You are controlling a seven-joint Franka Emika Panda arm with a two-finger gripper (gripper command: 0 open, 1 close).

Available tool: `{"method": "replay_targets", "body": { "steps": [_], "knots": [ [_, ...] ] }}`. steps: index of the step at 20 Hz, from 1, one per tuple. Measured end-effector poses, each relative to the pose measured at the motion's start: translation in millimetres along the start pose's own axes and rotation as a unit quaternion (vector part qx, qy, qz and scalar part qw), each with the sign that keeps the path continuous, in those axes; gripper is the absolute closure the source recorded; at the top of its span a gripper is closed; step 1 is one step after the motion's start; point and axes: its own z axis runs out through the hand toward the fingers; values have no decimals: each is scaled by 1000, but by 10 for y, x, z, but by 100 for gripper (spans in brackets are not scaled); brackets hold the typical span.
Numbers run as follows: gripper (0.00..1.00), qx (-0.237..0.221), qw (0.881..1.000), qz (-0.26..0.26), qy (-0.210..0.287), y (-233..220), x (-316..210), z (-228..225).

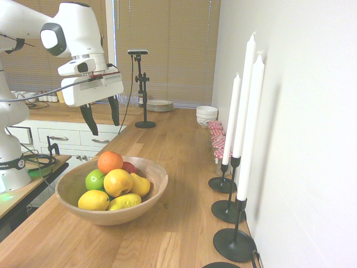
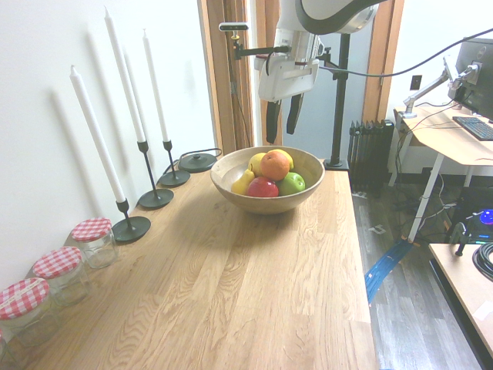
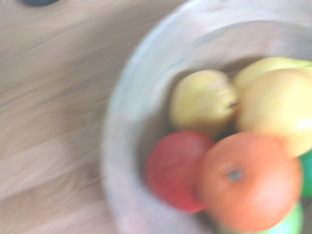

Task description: Take orange out of the basket

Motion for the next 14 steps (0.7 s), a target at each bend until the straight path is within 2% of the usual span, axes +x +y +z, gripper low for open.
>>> {"method": "replay_targets", "body": {
  "steps": [8,14],
  "knots": [
    [0,-16,999,46,-25,163,360,414],
    [0,-33,997,55,-38,157,432,783]
  ]
}}
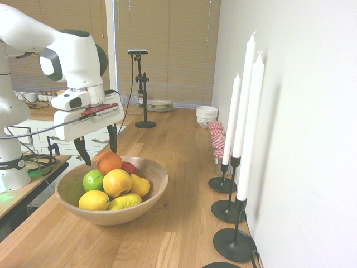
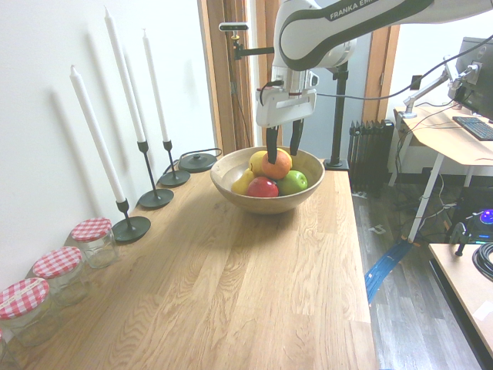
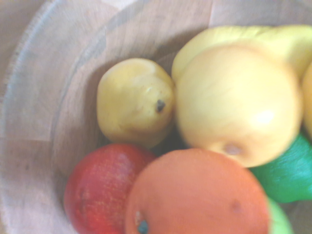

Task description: Take orange out of the basket

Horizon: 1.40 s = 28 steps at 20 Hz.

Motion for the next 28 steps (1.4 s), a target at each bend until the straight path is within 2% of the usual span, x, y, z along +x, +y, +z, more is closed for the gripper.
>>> {"method": "replay_targets", "body": {
  "steps": [14,15,28],
  "knots": [
    [0,-2,1000,-9,-7,-158,-50,287],
    [100,-1,1000,-9,-8,-159,-40,307],
    [100,2,1000,-20,-3,-155,13,348]
  ]
}}
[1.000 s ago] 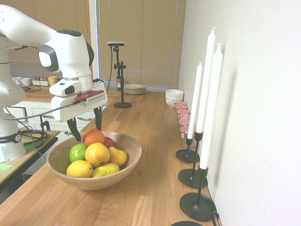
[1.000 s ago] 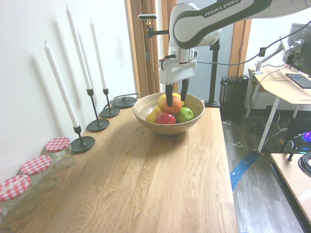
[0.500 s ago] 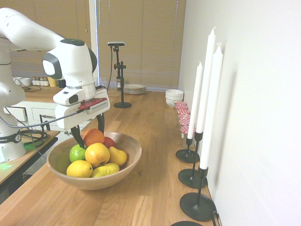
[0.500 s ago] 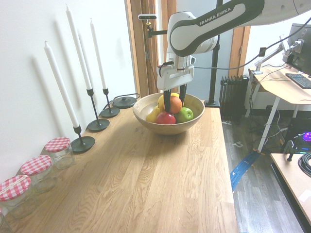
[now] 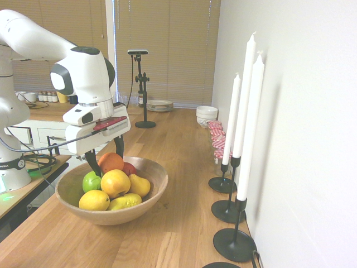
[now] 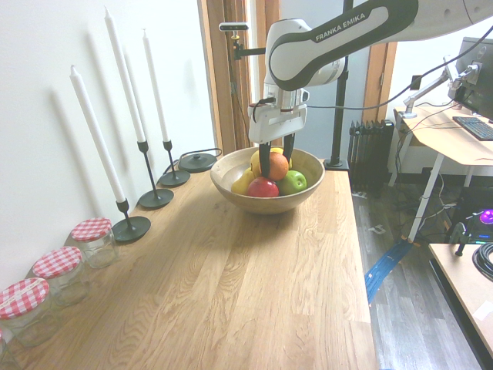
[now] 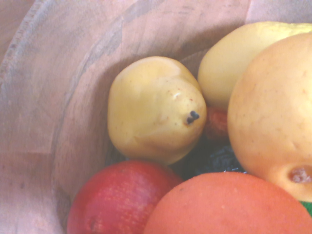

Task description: Take orange out of the basket

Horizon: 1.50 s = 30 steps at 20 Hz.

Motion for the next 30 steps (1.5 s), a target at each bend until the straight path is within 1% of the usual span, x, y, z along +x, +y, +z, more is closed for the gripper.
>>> {"method": "replay_targets", "body": {
  "steps": [5,7,8,10,13,14,16,19,22,25,30],
  "knots": [
    [100,3,1000,-4,1,0,7,-19],
    [100,11,1000,-16,4,-31,-60,-142],
    [100,19,999,-26,7,-64,-139,-275],
    [100,38,998,-52,14,-150,-420,-654],
    [100,59,993,-95,32,-268,-1059,-1260],
    [100,64,991,-109,38,-307,-1302,-1388],
    [100,66,988,-134,43,-387,-1809,-1490],
    [100,57,984,-165,45,-493,-2437,-1361],
    [100,39,979,-194,44,-532,-2747,-973],
    [100,21,978,-203,44,-540,-2774,-515],
    [100,-5,978,-205,34,-681,-2706,109]
  ]
}}
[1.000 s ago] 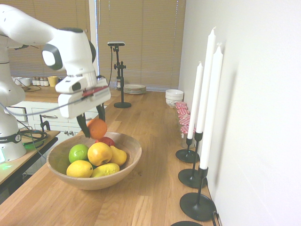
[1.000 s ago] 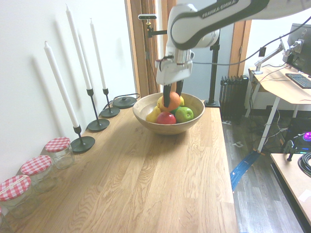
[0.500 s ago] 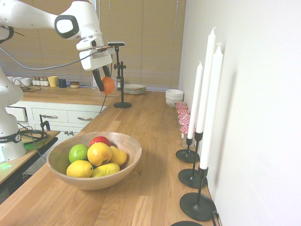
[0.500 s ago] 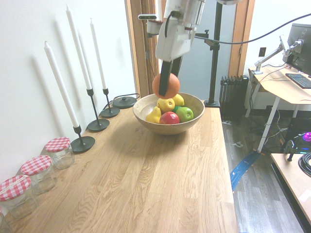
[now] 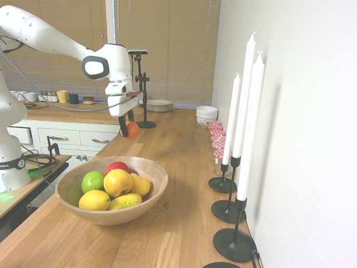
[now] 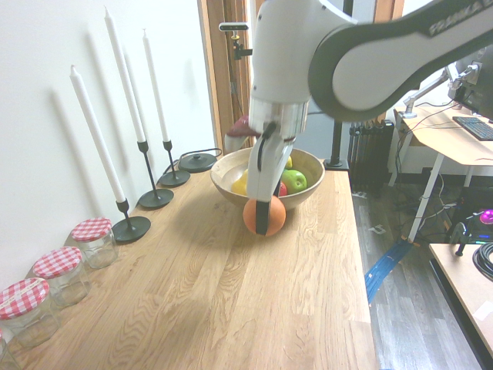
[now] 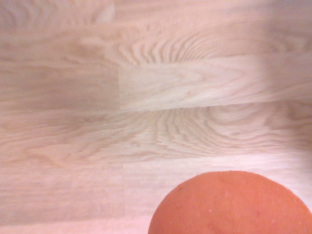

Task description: Take orange out of the basket

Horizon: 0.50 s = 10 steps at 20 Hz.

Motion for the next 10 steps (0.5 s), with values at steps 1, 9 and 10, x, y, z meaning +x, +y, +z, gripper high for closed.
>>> {"method": "replay_targets", "body": {
  "steps": [1,9,10],
  "knots": [
    [100,-3,1000,-1,-2,-30,12,127],
    [100,-26,1000,-2,-9,-173,124,781],
    [100,-28,1000,-2,-10,-179,132,819]
  ]
}}
